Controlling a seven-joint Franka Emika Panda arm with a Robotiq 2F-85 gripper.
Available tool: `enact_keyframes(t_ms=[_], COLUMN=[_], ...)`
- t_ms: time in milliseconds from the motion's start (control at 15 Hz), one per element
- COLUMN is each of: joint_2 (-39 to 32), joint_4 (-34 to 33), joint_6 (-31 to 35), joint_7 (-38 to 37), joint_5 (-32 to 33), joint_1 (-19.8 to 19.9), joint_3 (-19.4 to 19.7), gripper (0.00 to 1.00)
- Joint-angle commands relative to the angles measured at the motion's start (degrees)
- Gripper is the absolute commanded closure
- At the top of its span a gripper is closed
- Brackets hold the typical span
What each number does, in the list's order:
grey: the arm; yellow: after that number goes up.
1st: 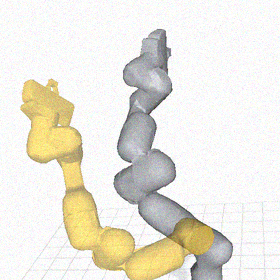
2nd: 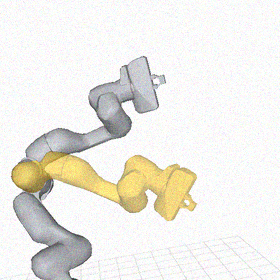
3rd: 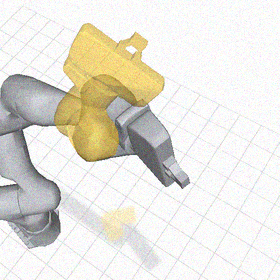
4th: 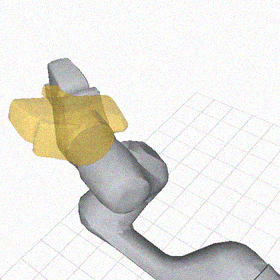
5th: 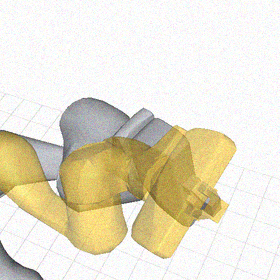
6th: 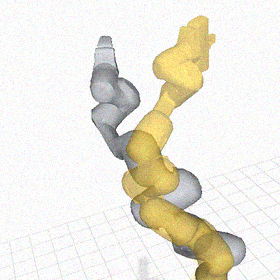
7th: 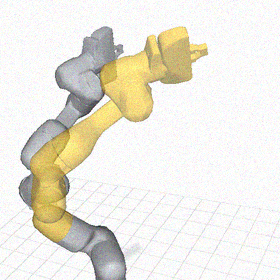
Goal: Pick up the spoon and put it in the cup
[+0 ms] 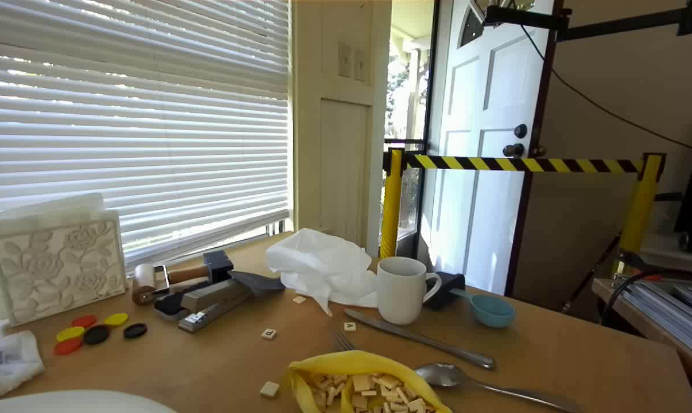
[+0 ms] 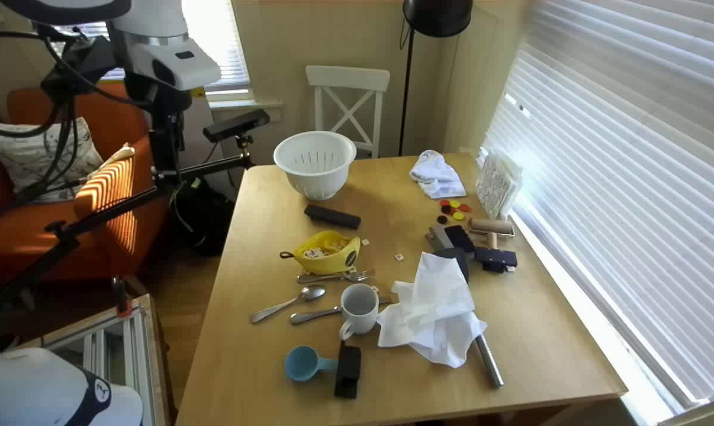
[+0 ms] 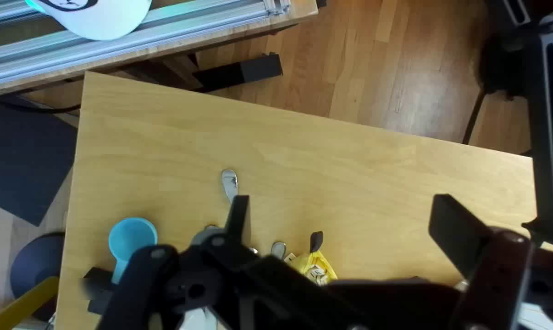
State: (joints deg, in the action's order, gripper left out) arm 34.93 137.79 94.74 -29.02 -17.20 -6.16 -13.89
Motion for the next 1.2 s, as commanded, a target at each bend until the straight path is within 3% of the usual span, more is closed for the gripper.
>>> enact_keyframes(t_ms=[0, 333, 533, 667, 1133], joint_2=[0.04, 0.04, -1.56, -3.03, -15.22], joint_4=[-0.11, -0.11, 3.58, 7.56, 18.37], joint_6=[-0.18, -0.18, 7.5, 15.47, 46.73], joint_7=[0.22, 0.22, -3.57, -5.22, -2.88], joint_5=[-0.18, -0.18, 3.08, 4.63, 6.72], joint_1=[0.53, 0.53, 4.07, 5.53, 4.5], joint_3=[-0.39, -0.39, -1.39, -1.93, -2.02], gripper=[0.0, 0.0, 0.0, 0.0, 0.0])
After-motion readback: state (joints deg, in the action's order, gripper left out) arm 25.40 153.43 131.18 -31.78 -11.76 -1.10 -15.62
